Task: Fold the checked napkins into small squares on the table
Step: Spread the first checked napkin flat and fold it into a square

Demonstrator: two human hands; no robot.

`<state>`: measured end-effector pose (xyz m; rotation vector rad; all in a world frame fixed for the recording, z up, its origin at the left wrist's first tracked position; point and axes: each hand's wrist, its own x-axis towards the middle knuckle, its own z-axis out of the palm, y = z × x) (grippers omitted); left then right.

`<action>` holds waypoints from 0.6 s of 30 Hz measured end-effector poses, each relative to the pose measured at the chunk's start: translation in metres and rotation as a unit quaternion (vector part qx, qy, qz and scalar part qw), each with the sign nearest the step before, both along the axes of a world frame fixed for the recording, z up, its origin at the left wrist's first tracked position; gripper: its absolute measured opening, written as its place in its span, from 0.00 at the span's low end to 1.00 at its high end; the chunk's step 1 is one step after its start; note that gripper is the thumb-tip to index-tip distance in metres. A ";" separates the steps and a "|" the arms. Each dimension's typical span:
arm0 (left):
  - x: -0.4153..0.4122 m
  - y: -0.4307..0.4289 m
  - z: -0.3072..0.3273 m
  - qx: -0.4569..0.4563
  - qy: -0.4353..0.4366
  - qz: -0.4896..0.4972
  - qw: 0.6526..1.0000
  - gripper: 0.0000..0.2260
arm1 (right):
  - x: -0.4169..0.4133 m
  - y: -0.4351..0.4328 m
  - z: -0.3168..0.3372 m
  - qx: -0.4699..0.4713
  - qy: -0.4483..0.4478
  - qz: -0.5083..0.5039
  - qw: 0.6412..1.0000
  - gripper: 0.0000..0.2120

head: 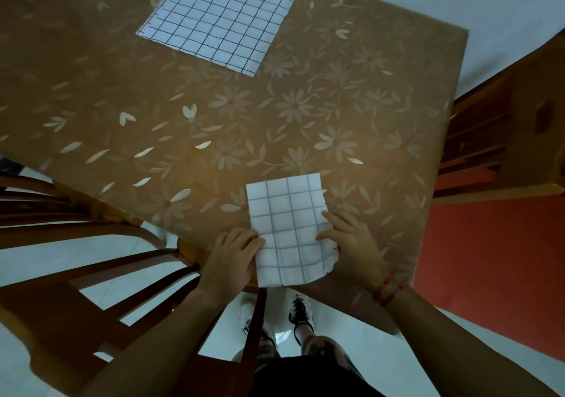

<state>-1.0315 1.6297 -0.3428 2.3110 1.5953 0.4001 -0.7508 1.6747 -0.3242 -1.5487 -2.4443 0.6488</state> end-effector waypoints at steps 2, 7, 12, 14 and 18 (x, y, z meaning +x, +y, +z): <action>0.001 0.001 0.002 -0.006 -0.014 0.007 1.000 0.14 | 0.000 0.003 0.001 -0.002 0.002 0.016 1.000 0.19; -0.003 0.005 0.001 -0.046 -0.045 0.040 0.997 0.15 | 0.002 0.013 0.001 -0.025 0.009 0.036 0.999 0.22; -0.006 0.004 0.001 -0.049 -0.080 0.069 0.993 0.14 | 0.001 0.023 0.000 -0.081 0.028 0.028 0.996 0.18; -0.002 0.008 0.002 -0.054 -0.110 0.113 0.986 0.12 | -0.003 0.030 0.004 -0.104 0.064 -0.022 0.992 0.11; 0.005 0.028 0.007 -0.088 -0.139 0.206 0.965 0.10 | -0.016 0.042 0.006 -0.150 0.088 -0.141 0.975 0.08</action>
